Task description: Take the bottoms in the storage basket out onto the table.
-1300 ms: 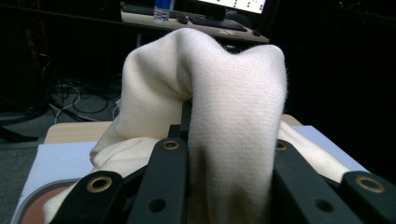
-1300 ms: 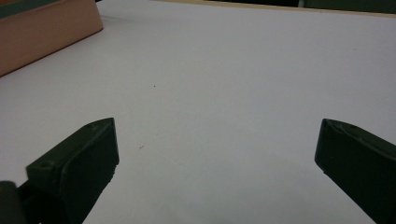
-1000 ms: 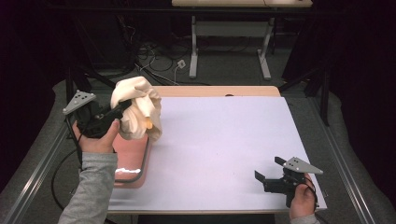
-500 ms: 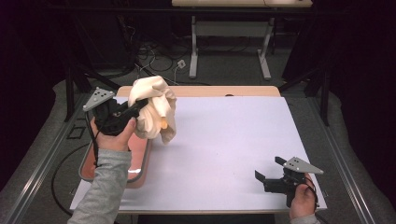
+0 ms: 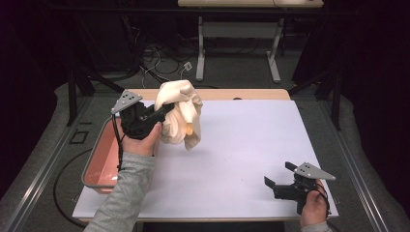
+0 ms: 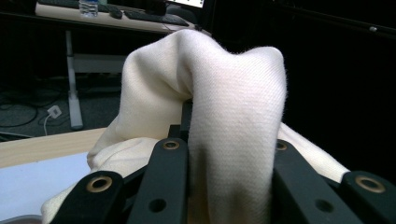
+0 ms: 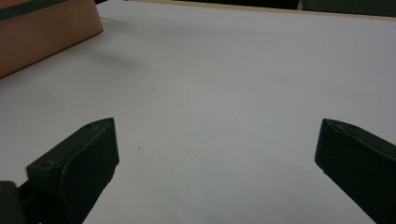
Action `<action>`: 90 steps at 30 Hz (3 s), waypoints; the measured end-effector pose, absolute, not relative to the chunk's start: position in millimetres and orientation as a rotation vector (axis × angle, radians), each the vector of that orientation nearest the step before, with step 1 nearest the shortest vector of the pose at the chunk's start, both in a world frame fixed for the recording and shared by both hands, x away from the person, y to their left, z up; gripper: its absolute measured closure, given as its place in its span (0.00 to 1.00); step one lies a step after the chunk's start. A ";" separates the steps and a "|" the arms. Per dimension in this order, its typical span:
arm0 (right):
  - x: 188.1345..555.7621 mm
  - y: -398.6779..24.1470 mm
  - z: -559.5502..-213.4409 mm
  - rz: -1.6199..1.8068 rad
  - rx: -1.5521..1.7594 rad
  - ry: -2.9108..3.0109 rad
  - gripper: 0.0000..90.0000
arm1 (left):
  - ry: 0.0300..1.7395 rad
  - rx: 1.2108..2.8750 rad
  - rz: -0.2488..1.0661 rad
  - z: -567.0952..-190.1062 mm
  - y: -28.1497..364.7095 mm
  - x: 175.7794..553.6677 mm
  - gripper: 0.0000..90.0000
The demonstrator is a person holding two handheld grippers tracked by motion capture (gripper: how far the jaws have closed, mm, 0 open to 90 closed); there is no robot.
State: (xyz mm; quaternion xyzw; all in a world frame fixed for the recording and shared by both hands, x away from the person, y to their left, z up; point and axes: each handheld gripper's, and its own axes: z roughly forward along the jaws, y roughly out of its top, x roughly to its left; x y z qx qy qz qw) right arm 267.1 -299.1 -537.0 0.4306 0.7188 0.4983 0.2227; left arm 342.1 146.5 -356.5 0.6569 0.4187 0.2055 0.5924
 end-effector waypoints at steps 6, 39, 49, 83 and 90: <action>267.9 -299.0 -537.4 1.374 1.185 1.986 0.00 | 0.961 1.541 0.448 -361.7 133.7 345.0 0.88; 268.3 -301.1 -536.7 1.383 1.192 1.970 0.00 | 0.976 1.670 0.329 -429.2 86.1 356.2 0.88; 269.3 -302.4 -537.2 1.376 1.200 1.975 0.00 | 0.969 1.673 0.292 -445.5 74.6 360.0 0.88; 271.4 -302.1 -537.2 1.379 1.188 1.981 0.00 | 0.976 1.726 0.198 -487.0 37.6 369.2 0.87; 271.7 -303.4 -536.9 1.385 1.191 1.977 0.00 | 0.995 1.751 0.179 -505.9 27.1 374.6 0.87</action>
